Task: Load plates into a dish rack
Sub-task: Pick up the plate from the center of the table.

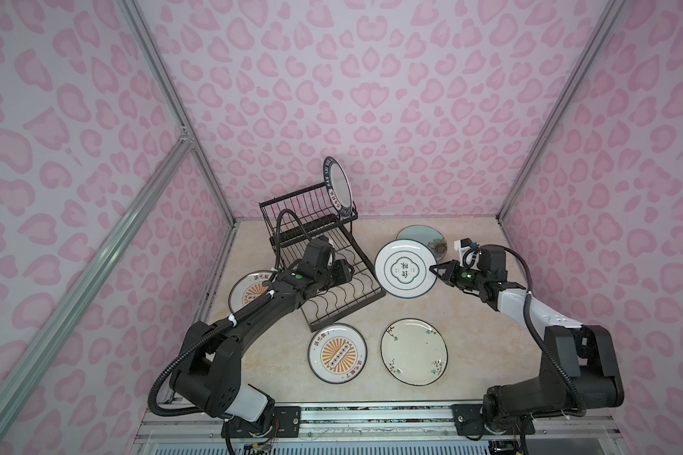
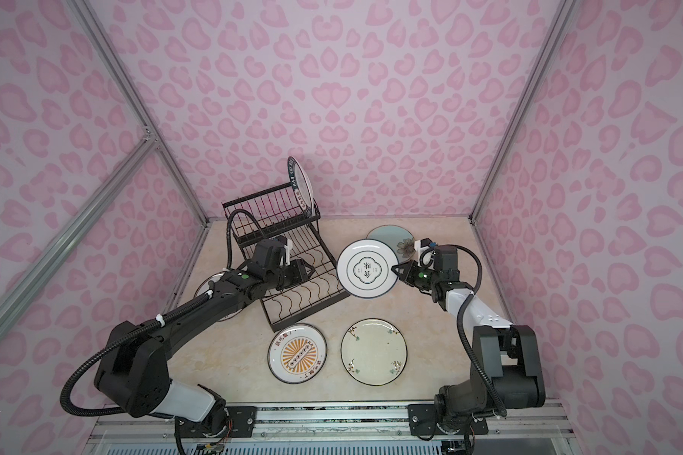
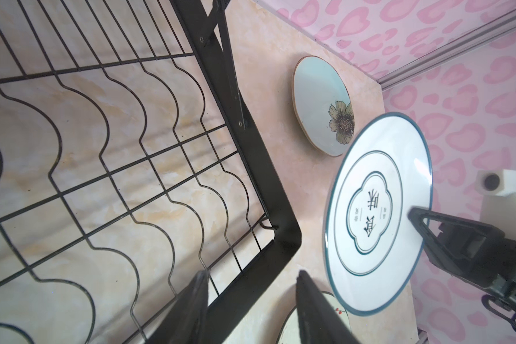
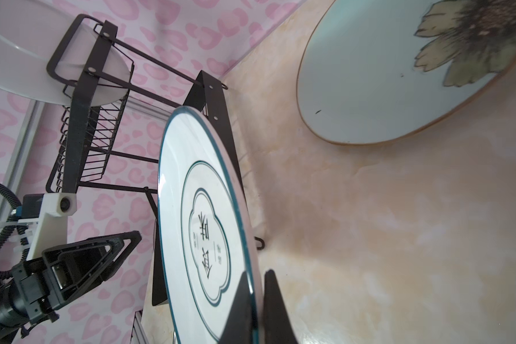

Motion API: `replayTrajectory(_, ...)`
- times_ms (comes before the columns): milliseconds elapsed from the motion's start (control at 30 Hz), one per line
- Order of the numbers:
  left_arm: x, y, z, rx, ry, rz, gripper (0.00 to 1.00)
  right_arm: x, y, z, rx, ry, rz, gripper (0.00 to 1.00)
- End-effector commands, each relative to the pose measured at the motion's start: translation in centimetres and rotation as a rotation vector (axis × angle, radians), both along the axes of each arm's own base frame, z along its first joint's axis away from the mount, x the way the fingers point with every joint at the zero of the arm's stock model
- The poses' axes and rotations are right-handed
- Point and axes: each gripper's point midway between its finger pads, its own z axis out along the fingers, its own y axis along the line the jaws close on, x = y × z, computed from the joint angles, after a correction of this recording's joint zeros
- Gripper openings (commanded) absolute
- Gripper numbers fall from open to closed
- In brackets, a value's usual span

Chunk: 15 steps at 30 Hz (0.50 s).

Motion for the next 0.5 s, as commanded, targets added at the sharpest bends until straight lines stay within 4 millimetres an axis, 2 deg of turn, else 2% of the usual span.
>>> replayTrajectory(0,0.4,-0.5,1.8,-0.048,-0.064,-0.007,0.50,0.7,2.9,1.8,0.039,-0.058,0.063,0.00)
replayTrajectory(200,0.3,-0.3,2.0,-0.047,-0.070,-0.002,0.50,1.0,6.8,2.2,0.051,-0.074,0.148,0.00)
replayTrajectory(467,0.3,-0.1,2.0,-0.042,-0.073,0.003,0.50,0.4,9.3,3.3,0.084,-0.100,0.220,0.00)
